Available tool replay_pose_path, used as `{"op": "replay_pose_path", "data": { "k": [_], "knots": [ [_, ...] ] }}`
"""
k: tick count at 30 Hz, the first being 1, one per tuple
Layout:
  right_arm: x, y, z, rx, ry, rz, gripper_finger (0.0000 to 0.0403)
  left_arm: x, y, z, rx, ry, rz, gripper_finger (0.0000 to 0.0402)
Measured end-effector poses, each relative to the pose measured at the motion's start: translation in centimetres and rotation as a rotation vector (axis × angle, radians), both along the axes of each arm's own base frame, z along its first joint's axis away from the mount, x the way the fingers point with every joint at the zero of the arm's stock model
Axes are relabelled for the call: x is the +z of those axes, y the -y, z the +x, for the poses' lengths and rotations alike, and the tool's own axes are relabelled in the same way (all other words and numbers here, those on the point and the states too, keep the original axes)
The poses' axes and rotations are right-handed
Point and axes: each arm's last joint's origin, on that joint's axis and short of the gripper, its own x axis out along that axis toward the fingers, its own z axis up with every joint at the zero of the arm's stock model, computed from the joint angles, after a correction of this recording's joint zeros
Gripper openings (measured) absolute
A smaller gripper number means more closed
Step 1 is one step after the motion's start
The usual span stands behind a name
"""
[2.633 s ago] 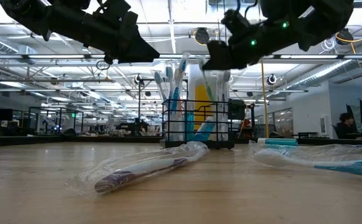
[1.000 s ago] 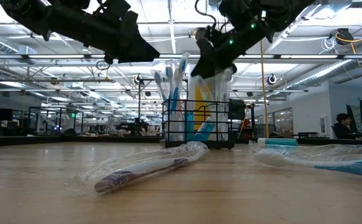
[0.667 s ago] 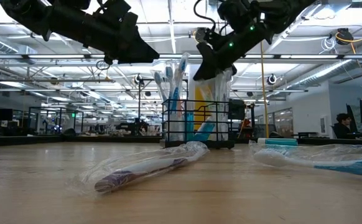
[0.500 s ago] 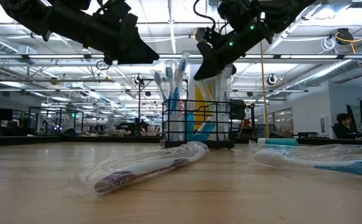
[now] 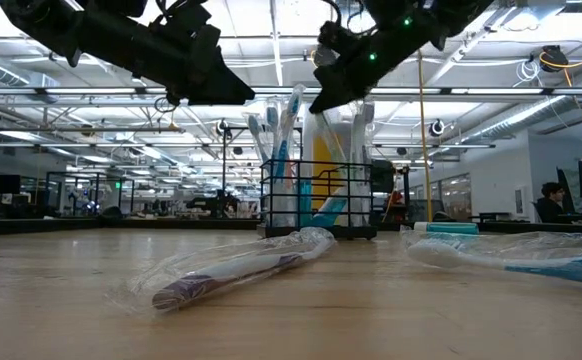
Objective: Pick & Place toothbrushing station
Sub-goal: Put the green toothbrush into the black wire organizer
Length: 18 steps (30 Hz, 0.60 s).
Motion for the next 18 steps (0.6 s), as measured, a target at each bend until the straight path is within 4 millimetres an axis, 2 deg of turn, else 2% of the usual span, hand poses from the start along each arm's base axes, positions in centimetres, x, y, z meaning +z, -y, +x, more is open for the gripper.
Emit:
{"op": "replay_pose_path", "data": {
  "k": [5,10,18],
  "knots": [
    [1.6,-1.3,0.2,-0.037,0.046,-0.153,0.0001,0.0,0.0,0.0,0.001,0.002,-0.004,0.0175],
    [2.8,-2.2,0.6,-0.003,0.123,-0.234,0.0001,0.0,0.0,0.0,0.001,0.003,-0.004,0.0175],
    [2.0,-2.1,0.5,-0.003,0.087,-0.219,0.0001,0.0,0.0,0.0,0.004,0.012,-0.021,0.0175]
  ]
}}
